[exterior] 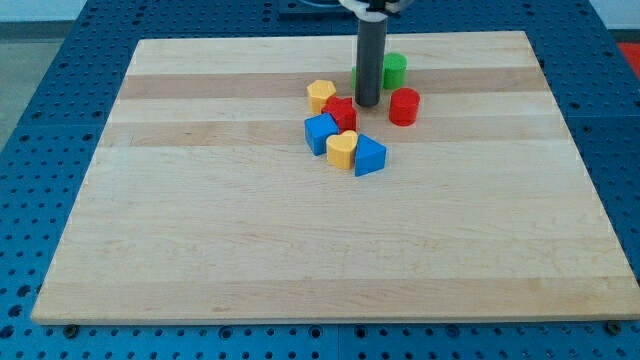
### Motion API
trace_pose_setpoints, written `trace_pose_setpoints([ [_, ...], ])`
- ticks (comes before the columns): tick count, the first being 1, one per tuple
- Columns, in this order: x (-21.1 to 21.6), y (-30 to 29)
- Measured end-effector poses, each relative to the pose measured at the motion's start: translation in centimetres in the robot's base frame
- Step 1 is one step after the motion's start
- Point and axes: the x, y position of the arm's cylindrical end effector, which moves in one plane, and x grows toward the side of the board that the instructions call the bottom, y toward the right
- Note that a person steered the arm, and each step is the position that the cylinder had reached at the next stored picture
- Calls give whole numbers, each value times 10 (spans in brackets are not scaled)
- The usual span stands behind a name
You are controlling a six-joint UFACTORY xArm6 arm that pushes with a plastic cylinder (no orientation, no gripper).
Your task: Move the red circle to the red star
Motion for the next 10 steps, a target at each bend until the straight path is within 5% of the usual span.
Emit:
trace_pose_setpoints([
  [5,-15,67],
  [10,31,73],
])
